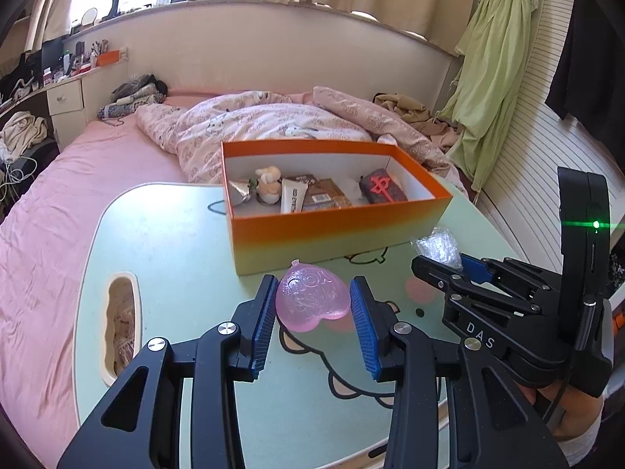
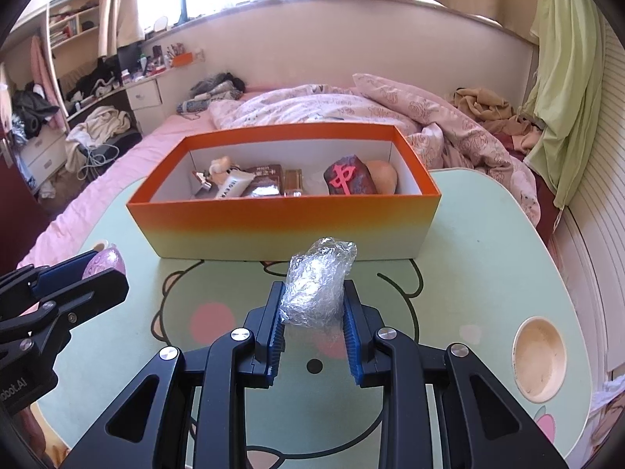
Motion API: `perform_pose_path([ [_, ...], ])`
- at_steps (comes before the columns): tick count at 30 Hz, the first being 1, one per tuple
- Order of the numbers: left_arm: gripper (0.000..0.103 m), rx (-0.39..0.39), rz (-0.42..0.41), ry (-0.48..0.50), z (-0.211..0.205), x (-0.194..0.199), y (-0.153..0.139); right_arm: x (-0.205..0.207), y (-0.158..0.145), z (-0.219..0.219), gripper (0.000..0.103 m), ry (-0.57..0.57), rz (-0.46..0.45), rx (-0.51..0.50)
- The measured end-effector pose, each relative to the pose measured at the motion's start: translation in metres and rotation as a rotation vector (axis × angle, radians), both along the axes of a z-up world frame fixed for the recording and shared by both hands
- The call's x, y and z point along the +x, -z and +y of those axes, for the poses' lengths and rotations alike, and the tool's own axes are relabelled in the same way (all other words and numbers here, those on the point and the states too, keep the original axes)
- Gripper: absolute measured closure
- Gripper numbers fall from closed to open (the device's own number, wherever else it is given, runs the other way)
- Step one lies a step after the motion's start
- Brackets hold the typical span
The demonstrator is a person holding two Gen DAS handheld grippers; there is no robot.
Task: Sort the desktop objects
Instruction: 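Drop the pink heart into the orange box with left tool while right tool drops the bag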
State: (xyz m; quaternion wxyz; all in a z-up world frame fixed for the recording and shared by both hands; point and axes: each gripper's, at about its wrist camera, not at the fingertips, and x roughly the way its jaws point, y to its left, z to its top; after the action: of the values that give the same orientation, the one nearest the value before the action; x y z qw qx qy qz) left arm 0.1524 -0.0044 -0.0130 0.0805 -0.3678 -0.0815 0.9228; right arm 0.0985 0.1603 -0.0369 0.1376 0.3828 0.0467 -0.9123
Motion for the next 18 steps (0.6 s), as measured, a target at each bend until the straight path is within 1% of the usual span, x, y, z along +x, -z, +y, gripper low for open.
perform_pose_path([
  [5, 0.064, 0.003, 0.037, -0.001, 0.001, -0.007, -0.014, -0.001, -0.012, -0.002, 0.077, -0.009, 0.032, -0.006],
  [8, 0.064, 0.013, 0.068, 0.001, 0.001, -0.017, -0.026, -0.008, -0.022, -0.002, 0.077, -0.009, 0.056, -0.005],
  [11, 0.064, 0.006, 0.099, -0.004, 0.001, -0.029, -0.04, -0.019, -0.033, -0.003, 0.077, -0.01, 0.078, -0.013],
  [13, 0.064, 0.005, 0.114, -0.008, 0.001, -0.041, -0.046, -0.029, -0.041, -0.004, 0.077, -0.008, 0.1, -0.008],
  [16, 0.064, 0.001, 0.113, -0.02, 0.001, -0.066, -0.048, -0.045, -0.049, -0.005, 0.077, -0.002, 0.118, -0.009],
  [18, 0.064, -0.001, 0.101, -0.023, 0.003, -0.081, -0.044, -0.059, -0.05, -0.006, 0.077, 0.004, 0.116, -0.014],
])
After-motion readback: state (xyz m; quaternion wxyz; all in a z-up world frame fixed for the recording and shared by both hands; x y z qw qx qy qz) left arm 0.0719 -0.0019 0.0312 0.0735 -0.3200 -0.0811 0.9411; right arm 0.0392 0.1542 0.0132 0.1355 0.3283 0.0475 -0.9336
